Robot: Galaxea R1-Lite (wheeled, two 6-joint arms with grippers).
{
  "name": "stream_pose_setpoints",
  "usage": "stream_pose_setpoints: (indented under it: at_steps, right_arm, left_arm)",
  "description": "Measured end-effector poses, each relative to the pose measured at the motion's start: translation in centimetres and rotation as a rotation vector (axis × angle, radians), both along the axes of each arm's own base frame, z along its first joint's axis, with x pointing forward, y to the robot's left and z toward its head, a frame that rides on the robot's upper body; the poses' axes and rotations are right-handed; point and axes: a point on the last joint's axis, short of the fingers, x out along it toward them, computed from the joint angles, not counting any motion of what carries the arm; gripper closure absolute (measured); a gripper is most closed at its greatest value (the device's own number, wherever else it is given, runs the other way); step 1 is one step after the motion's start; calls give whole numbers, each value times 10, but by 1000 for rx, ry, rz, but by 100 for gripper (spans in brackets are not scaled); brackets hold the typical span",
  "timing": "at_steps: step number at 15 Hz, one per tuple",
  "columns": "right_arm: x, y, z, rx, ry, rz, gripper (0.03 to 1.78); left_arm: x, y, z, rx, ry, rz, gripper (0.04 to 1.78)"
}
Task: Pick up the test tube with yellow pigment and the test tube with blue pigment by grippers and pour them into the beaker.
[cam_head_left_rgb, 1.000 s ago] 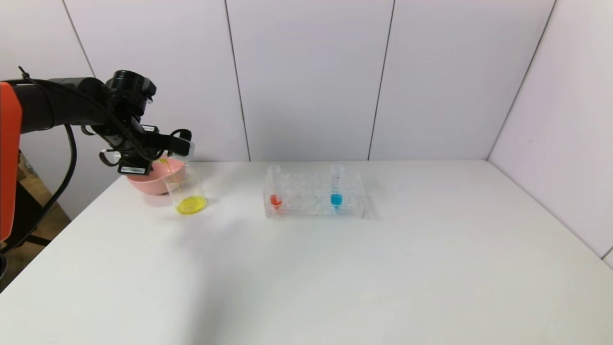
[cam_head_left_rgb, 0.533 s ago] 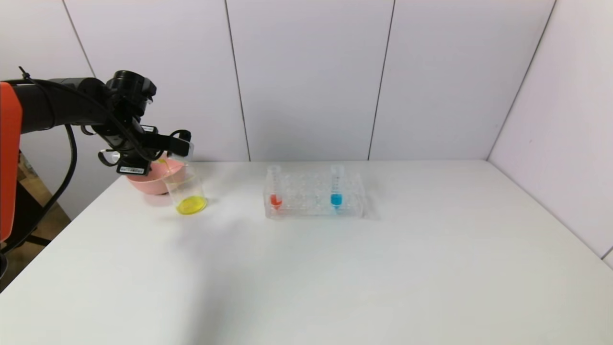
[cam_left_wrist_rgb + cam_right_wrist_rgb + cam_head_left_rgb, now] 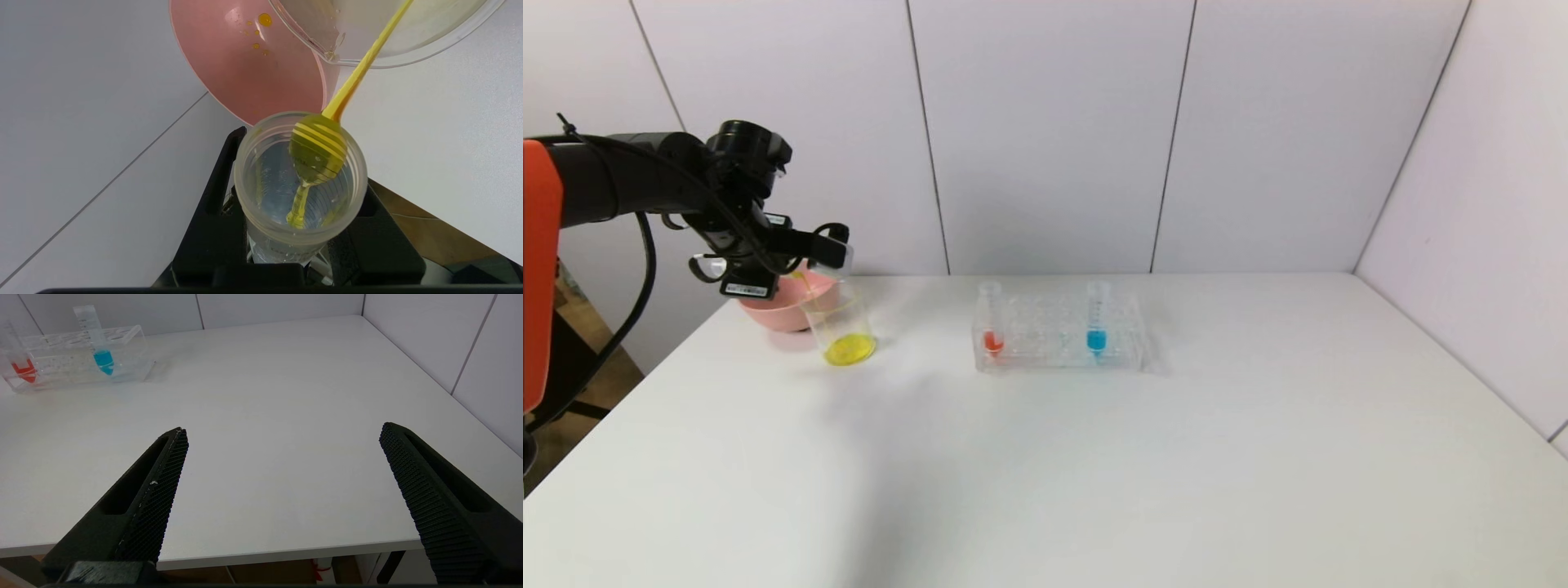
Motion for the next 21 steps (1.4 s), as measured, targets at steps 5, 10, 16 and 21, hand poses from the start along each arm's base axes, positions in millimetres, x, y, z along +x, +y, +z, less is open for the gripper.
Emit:
stream_pose_setpoints:
  at_steps: [5, 10, 16, 21]
  right_arm:
    - [0, 0, 0, 0, 0, 0, 10]
    - [0, 0, 0, 0, 0, 0, 10]
    - [0, 0, 0, 0, 0, 0, 10]
    - [0, 0, 0, 0, 0, 0, 10]
  left_arm:
    - [-1, -2, 1, 15, 1, 5, 128]
    - [-1, -4, 2, 26, 0, 9, 128]
    - [-2, -5, 3, 33, 0, 14, 128]
    - [-4, -6, 5, 49, -2, 25, 128]
